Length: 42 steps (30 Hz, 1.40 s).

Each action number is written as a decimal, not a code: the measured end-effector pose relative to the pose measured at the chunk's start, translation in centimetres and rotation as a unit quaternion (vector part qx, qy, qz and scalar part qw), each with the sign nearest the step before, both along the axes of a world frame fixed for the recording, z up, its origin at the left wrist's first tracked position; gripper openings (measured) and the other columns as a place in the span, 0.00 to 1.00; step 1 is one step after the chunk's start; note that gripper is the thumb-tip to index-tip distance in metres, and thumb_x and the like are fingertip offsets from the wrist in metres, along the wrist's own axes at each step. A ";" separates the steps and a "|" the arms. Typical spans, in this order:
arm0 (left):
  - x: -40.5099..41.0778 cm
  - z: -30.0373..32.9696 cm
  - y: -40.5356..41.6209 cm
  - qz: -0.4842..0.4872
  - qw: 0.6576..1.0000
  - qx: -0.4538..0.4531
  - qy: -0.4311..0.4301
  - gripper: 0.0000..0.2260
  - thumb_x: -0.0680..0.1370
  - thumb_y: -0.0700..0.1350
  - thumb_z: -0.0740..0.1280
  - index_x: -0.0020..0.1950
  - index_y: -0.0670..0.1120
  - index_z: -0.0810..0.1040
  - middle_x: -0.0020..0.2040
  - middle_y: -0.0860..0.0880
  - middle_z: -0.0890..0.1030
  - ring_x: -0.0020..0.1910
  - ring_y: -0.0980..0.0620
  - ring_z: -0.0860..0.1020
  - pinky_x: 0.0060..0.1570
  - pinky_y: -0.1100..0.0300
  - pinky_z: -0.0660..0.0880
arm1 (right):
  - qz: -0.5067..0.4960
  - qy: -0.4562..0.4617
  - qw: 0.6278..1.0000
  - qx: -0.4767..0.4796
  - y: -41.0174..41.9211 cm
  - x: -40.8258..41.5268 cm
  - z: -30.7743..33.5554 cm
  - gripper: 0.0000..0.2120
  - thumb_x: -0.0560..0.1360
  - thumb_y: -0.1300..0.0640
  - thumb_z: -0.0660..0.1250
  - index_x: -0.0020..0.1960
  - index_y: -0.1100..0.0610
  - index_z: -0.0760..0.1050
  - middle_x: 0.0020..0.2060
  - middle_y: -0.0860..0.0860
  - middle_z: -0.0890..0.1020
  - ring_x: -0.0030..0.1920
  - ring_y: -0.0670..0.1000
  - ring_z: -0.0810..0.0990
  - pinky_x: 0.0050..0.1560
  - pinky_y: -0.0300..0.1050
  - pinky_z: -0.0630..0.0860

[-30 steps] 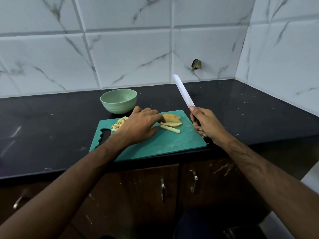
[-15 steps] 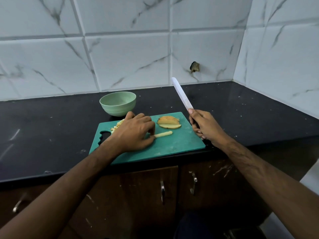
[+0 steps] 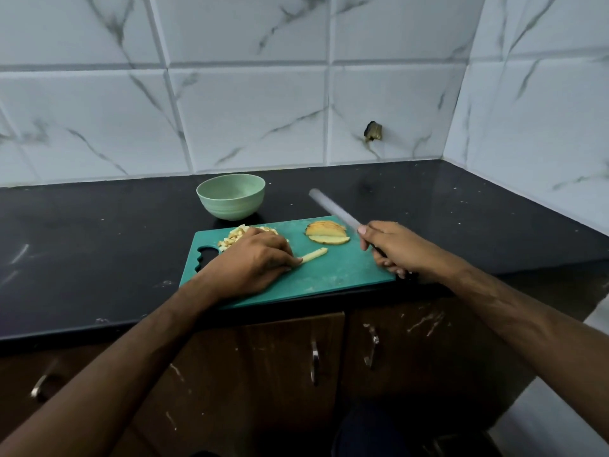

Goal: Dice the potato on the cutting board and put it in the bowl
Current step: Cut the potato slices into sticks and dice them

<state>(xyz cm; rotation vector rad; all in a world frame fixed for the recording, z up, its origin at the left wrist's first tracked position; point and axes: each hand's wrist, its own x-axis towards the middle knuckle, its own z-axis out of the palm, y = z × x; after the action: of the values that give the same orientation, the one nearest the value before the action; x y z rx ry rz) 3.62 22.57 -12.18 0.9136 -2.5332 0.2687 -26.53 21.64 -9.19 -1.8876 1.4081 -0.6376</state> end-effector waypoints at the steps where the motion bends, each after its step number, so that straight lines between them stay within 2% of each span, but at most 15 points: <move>1: 0.0 -0.1 -0.1 -0.002 1.000 0.007 0.011 0.15 0.81 0.54 0.61 0.59 0.52 0.85 0.52 0.57 0.83 0.53 0.56 0.79 0.50 0.53 0.71 | 0.012 0.041 0.999 0.016 0.9 0.0 0.4 0.19 0.86 0.44 0.54 0.50 0.57 0.73 0.26 0.48 0.71 0.21 0.46 0.66 0.23 0.40 0.67; 5: 0.5 -0.8 -0.7 -0.010 0.999 0.023 0.048 0.11 0.82 0.51 0.66 0.59 0.51 0.85 0.51 0.57 0.81 0.52 0.57 0.78 0.48 0.47 0.76 | 0.022 0.202 0.979 -0.001 4.3 0.3 1.6 0.20 0.86 0.42 0.52 0.49 0.54 0.75 0.32 0.51 0.78 0.26 0.48 0.75 0.26 0.41 0.73; 7: 0.4 -0.8 -0.6 -0.010 0.998 0.027 0.058 0.12 0.82 0.52 0.65 0.58 0.50 0.86 0.50 0.57 0.81 0.51 0.57 0.78 0.47 0.47 0.76 | 0.016 0.242 0.970 -0.021 5.6 0.4 1.7 0.22 0.86 0.41 0.51 0.47 0.53 0.77 0.32 0.51 0.79 0.28 0.49 0.78 0.30 0.43 0.75; 10: 0.2 -0.5 -0.2 -0.010 0.997 0.039 0.063 0.14 0.82 0.54 0.64 0.58 0.50 0.86 0.50 0.56 0.81 0.51 0.57 0.78 0.47 0.47 0.76 | 0.011 0.290 0.956 -0.038 6.6 0.4 1.7 0.25 0.85 0.40 0.51 0.44 0.52 0.79 0.34 0.49 0.80 0.37 0.50 0.82 0.41 0.46 0.75; 12: 0.2 -0.3 0.0 -0.012 0.997 0.044 0.064 0.15 0.82 0.54 0.63 0.58 0.49 0.86 0.50 0.55 0.82 0.50 0.57 0.78 0.47 0.49 0.77 | 0.012 0.298 0.954 -0.035 6.9 0.4 1.6 0.25 0.86 0.41 0.50 0.45 0.52 0.79 0.35 0.47 0.79 0.39 0.49 0.81 0.43 0.46 0.75; 14: 0.1 -0.1 0.1 -0.015 0.997 0.046 0.064 0.14 0.82 0.53 0.65 0.58 0.48 0.86 0.49 0.54 0.82 0.49 0.56 0.78 0.47 0.51 0.77 | 0.014 0.304 0.952 -0.034 6.9 0.4 1.5 0.24 0.86 0.41 0.50 0.45 0.53 0.77 0.35 0.46 0.77 0.37 0.47 0.78 0.40 0.45 0.73; 18: -0.1 0.0 0.2 -0.019 0.997 0.045 0.062 0.10 0.80 0.49 0.68 0.58 0.48 0.86 0.49 0.53 0.82 0.48 0.56 0.78 0.47 0.55 0.76 | 0.027 0.315 0.948 -0.030 6.6 0.3 1.2 0.23 0.86 0.41 0.50 0.43 0.54 0.73 0.36 0.51 0.76 0.35 0.49 0.75 0.39 0.47 0.72; 21: -0.1 0.1 0.3 -0.018 0.997 0.049 0.064 0.11 0.80 0.49 0.68 0.57 0.47 0.86 0.49 0.53 0.82 0.49 0.56 0.78 0.47 0.57 0.76 | 0.038 0.311 0.950 -0.003 6.4 0.6 1.0 0.22 0.86 0.41 0.51 0.43 0.53 0.72 0.35 0.50 0.75 0.33 0.48 0.73 0.36 0.44 0.70; 26: -0.2 0.1 0.5 -0.014 0.996 0.059 0.069 0.11 0.79 0.49 0.69 0.57 0.47 0.86 0.49 0.53 0.82 0.48 0.56 0.78 0.48 0.55 0.77 | 0.030 0.351 0.936 -0.020 6.6 0.3 1.8 0.22 0.86 0.41 0.49 0.41 0.51 0.70 0.39 0.50 0.75 0.38 0.48 0.76 0.42 0.48 0.72; 28: -0.1 0.2 0.6 -0.015 0.995 0.062 0.072 0.11 0.80 0.50 0.68 0.57 0.47 0.86 0.49 0.53 0.82 0.48 0.56 0.78 0.47 0.54 0.77 | 0.019 0.364 0.930 -0.042 6.7 0.1 2.5 0.22 0.86 0.40 0.48 0.42 0.51 0.70 0.40 0.50 0.76 0.41 0.49 0.77 0.41 0.48 0.72; 36: -0.3 0.3 0.7 -0.015 0.995 0.063 0.074 0.13 0.80 0.51 0.67 0.56 0.47 0.86 0.48 0.52 0.82 0.48 0.55 0.79 0.47 0.52 0.78 | 0.022 0.361 0.930 -0.058 7.3 0.2 2.2 0.22 0.85 0.39 0.48 0.42 0.51 0.69 0.39 0.50 0.76 0.39 0.49 0.77 0.41 0.48 0.73; 42: -0.2 0.2 0.7 -0.013 0.995 0.064 0.071 0.12 0.80 0.50 0.68 0.57 0.47 0.86 0.49 0.52 0.82 0.48 0.56 0.78 0.47 0.56 0.77 | 0.023 0.363 0.930 -0.049 7.5 0.8 1.5 0.21 0.86 0.40 0.49 0.44 0.51 0.71 0.39 0.50 0.78 0.37 0.48 0.78 0.41 0.48 0.76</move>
<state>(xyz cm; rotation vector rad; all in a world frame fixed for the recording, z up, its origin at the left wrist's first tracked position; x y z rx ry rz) 3.42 23.23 -11.96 0.9126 -2.4502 0.0325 -25.71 29.18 -7.66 -2.3568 1.7807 0.0506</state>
